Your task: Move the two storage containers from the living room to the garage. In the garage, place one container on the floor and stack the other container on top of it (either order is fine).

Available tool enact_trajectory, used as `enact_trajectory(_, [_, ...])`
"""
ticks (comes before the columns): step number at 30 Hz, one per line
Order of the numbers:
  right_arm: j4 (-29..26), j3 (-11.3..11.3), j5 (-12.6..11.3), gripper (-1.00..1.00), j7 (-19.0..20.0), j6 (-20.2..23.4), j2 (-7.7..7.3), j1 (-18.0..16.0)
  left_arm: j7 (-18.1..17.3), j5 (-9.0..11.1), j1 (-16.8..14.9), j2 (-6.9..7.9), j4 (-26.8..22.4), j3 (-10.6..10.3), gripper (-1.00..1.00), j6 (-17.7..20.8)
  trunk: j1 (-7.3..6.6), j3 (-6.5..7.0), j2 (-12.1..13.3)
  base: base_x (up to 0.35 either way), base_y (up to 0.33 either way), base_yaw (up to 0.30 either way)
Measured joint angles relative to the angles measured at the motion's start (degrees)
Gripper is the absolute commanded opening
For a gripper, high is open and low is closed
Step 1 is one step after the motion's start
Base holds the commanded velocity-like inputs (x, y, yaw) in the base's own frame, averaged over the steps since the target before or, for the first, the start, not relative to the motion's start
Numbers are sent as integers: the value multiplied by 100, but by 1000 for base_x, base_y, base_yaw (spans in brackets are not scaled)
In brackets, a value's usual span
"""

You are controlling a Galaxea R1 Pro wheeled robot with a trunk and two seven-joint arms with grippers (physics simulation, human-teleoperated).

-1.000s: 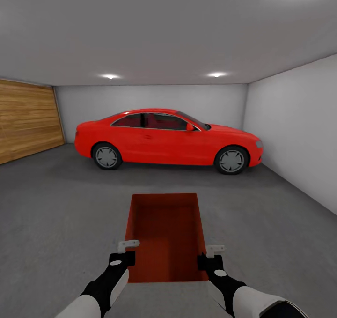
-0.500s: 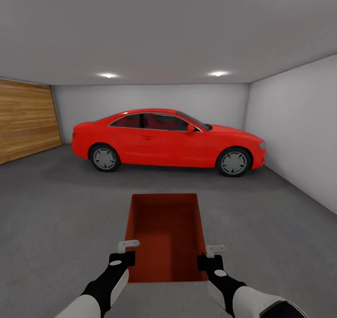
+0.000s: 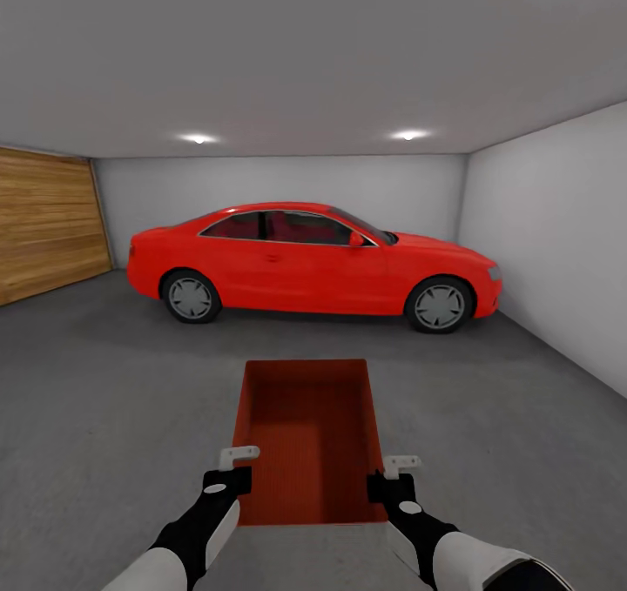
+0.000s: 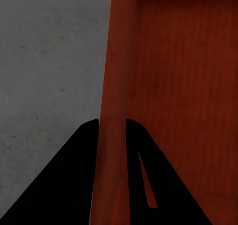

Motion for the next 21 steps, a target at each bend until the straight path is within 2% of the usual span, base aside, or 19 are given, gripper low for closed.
enact_trajectory(7, [1,6,-7,-100,-5,-1,3,0,-1,3,-1,3,1,-4,-100,-1,0,0,0,321,0,-25])
enact_trajectory(21, [2,12,-12,-100,-13,-2,7,1,-4,7,-2,7,7,-9,-100,-3,0,0,0,321,0,-275])
